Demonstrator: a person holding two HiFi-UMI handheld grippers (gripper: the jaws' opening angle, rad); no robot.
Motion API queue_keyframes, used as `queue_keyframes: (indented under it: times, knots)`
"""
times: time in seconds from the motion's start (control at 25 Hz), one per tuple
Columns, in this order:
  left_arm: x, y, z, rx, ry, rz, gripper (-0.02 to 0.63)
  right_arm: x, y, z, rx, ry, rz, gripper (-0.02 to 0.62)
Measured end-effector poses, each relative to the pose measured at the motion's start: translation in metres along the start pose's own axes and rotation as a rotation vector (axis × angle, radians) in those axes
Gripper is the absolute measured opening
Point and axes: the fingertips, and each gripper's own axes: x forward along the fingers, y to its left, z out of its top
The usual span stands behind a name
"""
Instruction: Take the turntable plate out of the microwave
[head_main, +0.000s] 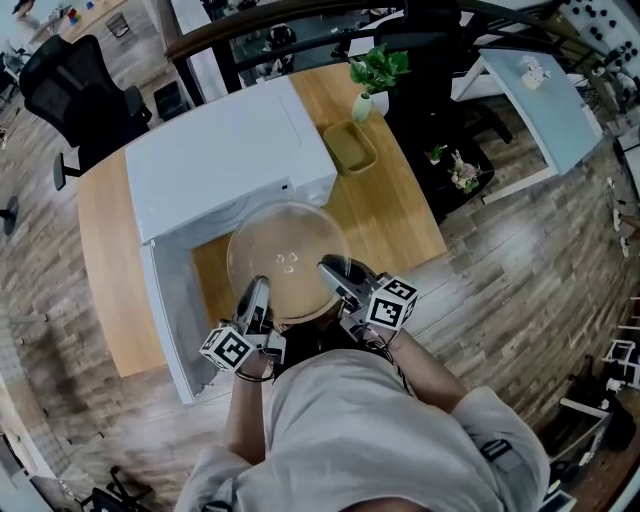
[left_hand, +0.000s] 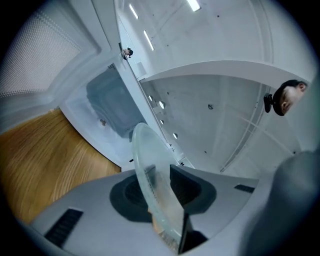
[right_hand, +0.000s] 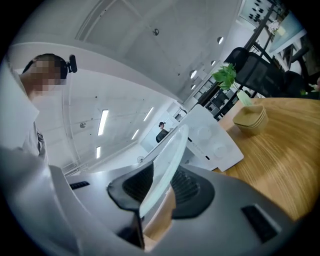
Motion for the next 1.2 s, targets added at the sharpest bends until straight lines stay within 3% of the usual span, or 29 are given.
queue_keyframes:
  times: [0.28, 0.8, 1.2]
  knots:
    - [0.007, -0.035, 0.003, 0.06, -0.042, -0.035, 0.115, -0.016, 0.011, 0.027, -0.027, -0.049, 0.073, 0.11]
    - [0.029, -0.092, 0.026, 0.17, -0.098, -0.122, 0.115, -0.029, 0.035, 0.087, -0.126, -0.132, 0.131, 0.112]
    - [0.04, -0.106, 0.035, 0.208, -0.11, -0.152, 0.117, -0.029, 0.039, 0.105, -0.157, -0.162, 0.147, 0.114]
